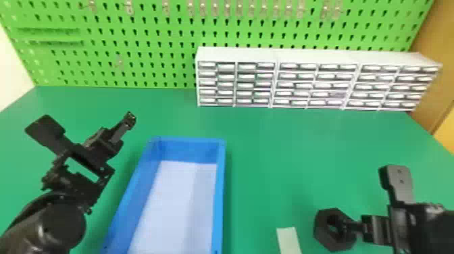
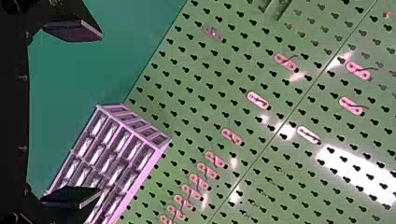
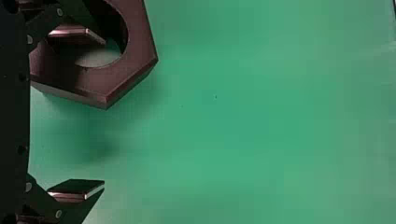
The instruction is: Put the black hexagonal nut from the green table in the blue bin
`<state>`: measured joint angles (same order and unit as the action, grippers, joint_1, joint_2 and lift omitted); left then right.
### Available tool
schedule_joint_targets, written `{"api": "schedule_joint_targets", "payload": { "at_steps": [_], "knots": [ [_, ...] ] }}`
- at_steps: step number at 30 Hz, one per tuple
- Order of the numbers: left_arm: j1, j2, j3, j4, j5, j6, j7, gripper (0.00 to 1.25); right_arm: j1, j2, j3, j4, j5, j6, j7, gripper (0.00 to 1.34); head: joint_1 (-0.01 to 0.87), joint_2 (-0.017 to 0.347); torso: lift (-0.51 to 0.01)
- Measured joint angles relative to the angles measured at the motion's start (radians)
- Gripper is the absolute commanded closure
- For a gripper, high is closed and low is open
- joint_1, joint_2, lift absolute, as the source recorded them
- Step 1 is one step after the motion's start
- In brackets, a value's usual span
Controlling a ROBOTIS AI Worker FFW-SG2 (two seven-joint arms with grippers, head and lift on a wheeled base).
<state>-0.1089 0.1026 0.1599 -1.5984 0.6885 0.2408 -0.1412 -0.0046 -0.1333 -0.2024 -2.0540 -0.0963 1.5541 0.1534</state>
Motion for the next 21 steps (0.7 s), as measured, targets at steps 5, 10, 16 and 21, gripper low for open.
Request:
{"api": "schedule_joint_targets", "payload": {
  "at_steps": [5, 10, 16, 21],
  "knots": [
    [0.000, 0.000, 0.000, 0.000, 0.000, 0.000, 0.000, 0.11, 0.000, 0.000, 0.001, 0.000, 0.006, -0.008, 0.000, 0.23, 0.666, 0.032, -0.100],
    [0.000, 0.000, -0.001, 0.000, 0.000, 0.000, 0.000, 0.11, 0.000, 0.000, 0.002, 0.005, 0.007, -0.014, 0.000, 0.23, 0.666, 0.032, -0.100],
    [0.000, 0.000, -0.002, 0.000, 0.000, 0.000, 0.000, 0.11, 0.000, 0.000, 0.005, 0.012, 0.008, -0.021, 0.000, 0.23, 0.666, 0.032, -0.100],
    [0.001, 0.000, -0.002, 0.000, 0.000, 0.000, 0.000, 0.11, 0.001, 0.000, 0.008, 0.021, 0.011, -0.035, 0.000, 0.23, 0.666, 0.032, -0.100]
  ]
}}
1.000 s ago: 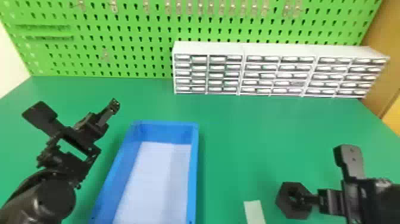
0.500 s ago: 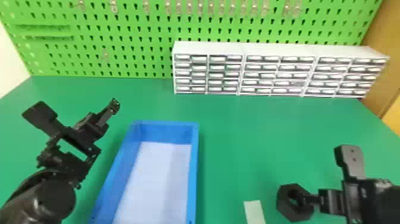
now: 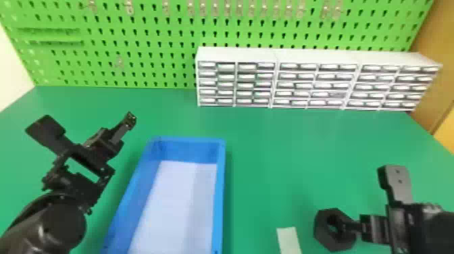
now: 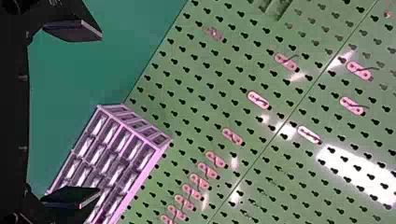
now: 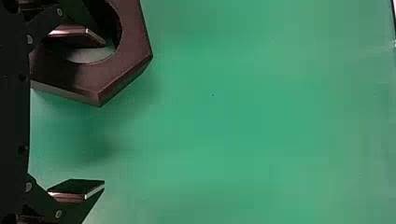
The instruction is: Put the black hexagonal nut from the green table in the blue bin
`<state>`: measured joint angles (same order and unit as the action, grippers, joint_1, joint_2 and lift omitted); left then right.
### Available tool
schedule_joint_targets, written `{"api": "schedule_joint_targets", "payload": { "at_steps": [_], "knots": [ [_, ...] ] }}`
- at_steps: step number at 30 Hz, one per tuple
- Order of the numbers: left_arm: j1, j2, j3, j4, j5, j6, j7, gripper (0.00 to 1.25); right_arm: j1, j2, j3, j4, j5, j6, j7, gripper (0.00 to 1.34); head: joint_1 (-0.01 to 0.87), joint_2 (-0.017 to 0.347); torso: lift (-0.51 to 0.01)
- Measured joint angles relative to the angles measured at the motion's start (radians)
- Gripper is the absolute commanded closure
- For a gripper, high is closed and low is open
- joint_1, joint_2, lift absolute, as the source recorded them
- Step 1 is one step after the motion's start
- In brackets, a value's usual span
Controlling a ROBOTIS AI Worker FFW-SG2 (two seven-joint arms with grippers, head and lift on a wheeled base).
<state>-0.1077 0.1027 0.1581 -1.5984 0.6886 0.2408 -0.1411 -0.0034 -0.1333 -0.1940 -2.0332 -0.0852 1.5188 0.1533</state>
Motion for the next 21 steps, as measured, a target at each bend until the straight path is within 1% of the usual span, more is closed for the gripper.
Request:
{"api": "schedule_joint_targets", "payload": {
  "at_steps": [18, 21],
  "knots": [
    [0.002, 0.000, 0.000, 0.000, 0.000, 0.000, 0.000, 0.11, 0.008, 0.004, 0.006, 0.019, 0.011, -0.030, 0.000, 0.23, 0.666, 0.032, -0.100],
    [0.002, 0.000, 0.000, 0.000, 0.000, 0.000, 0.000, 0.11, 0.007, 0.004, 0.007, 0.019, 0.011, -0.031, 0.000, 0.26, 0.666, 0.032, -0.100]
  ]
}}
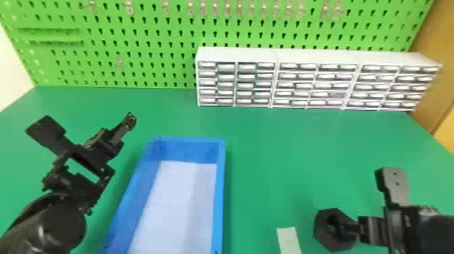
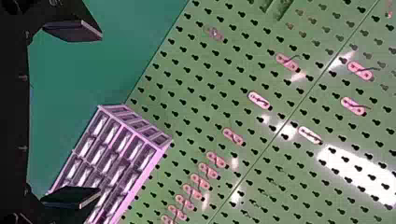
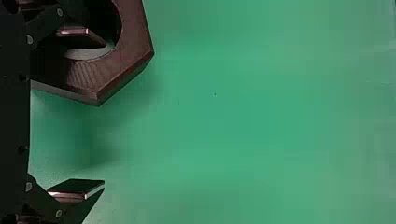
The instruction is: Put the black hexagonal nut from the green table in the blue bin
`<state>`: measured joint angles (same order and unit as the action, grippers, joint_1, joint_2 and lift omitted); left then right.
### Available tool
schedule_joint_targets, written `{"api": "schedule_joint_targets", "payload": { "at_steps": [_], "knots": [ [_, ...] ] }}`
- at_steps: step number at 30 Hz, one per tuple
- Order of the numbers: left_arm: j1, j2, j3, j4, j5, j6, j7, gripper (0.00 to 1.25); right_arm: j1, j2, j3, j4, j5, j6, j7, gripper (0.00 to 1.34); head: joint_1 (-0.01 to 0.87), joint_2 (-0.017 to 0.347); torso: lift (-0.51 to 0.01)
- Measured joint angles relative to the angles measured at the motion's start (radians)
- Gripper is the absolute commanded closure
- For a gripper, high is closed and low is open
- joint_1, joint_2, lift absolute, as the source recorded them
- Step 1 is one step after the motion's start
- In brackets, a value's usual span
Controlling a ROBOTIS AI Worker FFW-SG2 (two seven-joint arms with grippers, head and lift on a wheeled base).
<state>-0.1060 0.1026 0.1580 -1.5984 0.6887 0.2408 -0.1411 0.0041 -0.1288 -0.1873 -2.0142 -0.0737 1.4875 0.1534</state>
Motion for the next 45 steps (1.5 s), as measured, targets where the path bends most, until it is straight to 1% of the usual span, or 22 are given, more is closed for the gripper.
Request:
{"api": "schedule_joint_targets", "payload": {
  "at_steps": [3, 5, 7, 12, 19, 24, 27, 45],
  "knots": [
    [0.000, 0.000, 0.000, 0.000, 0.000, 0.000, 0.000, 0.11, 0.000, 0.000, 0.001, 0.000, 0.001, -0.001, 0.000, 0.40, 0.666, 0.032, -0.100],
    [0.000, 0.000, 0.000, 0.000, 0.000, 0.000, 0.000, 0.11, -0.001, 0.000, 0.001, 0.000, 0.002, -0.001, 0.000, 0.57, 0.666, 0.032, -0.100],
    [0.000, 0.000, 0.000, 0.000, 0.000, 0.000, 0.000, 0.11, -0.001, 0.000, 0.003, 0.001, 0.004, -0.001, 0.000, 0.67, 0.666, 0.032, -0.100],
    [-0.001, 0.000, 0.000, 0.000, -0.001, 0.000, 0.000, 0.11, -0.001, 0.000, 0.006, 0.003, 0.008, -0.001, 0.000, 0.71, 0.666, 0.032, -0.100],
    [0.000, 0.000, -0.001, 0.000, -0.001, 0.001, 0.000, 0.11, -0.005, 0.000, 0.013, 0.009, 0.008, 0.000, 0.000, 0.88, 0.666, 0.032, -0.100],
    [-0.001, 0.000, -0.002, 0.000, -0.001, 0.002, 0.000, 0.11, -0.008, -0.002, 0.025, 0.011, 0.016, 0.005, 0.000, 0.89, 0.666, 0.032, -0.100],
    [-0.001, 0.000, -0.002, 0.000, -0.001, 0.002, 0.000, 0.11, -0.011, -0.004, 0.033, 0.012, 0.022, 0.008, 0.000, 0.93, 0.666, 0.032, -0.100],
    [0.000, 0.000, 0.000, 0.000, -0.001, 0.002, 0.000, 0.11, -0.019, -0.006, 0.031, 0.011, 0.033, 0.007, 0.000, 0.93, 0.666, 0.032, -0.100]
  ]
}}
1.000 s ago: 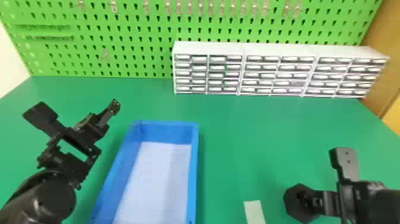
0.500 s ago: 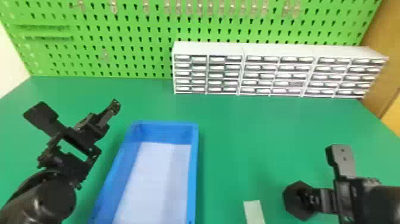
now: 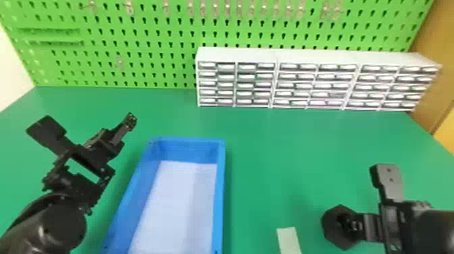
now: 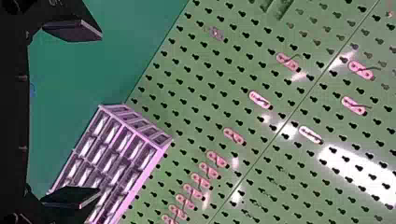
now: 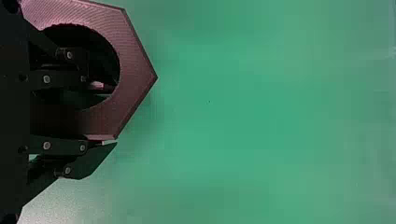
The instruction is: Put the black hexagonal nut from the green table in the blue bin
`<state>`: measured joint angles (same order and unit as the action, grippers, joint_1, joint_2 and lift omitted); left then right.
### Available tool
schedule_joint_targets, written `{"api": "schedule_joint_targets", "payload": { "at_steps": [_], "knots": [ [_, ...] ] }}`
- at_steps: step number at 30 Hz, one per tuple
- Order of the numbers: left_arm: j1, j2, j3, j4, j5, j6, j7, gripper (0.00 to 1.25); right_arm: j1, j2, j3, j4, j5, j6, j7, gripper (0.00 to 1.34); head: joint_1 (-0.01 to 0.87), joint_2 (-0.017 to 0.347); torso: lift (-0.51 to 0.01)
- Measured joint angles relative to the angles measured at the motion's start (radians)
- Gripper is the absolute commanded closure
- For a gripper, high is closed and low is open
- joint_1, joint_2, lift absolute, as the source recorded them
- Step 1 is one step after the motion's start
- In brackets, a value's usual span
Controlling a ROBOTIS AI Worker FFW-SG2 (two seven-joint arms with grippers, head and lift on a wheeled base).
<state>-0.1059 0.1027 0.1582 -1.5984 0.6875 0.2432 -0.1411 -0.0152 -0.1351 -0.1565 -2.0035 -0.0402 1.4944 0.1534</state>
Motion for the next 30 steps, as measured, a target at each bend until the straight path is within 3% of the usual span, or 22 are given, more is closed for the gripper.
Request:
{"api": "schedule_joint_targets", "payload": {
  "at_steps": [17, 30],
  "knots": [
    [0.003, 0.000, 0.003, 0.000, 0.001, -0.001, -0.003, 0.11, -0.019, -0.014, -0.026, -0.046, 0.085, -0.098, 0.000, 0.93, 0.666, 0.032, -0.100],
    [0.003, 0.000, 0.001, 0.000, 0.001, 0.000, -0.003, 0.11, -0.074, -0.018, 0.020, -0.052, 0.125, -0.257, 0.000, 0.93, 0.666, 0.032, -0.100]
  ]
}}
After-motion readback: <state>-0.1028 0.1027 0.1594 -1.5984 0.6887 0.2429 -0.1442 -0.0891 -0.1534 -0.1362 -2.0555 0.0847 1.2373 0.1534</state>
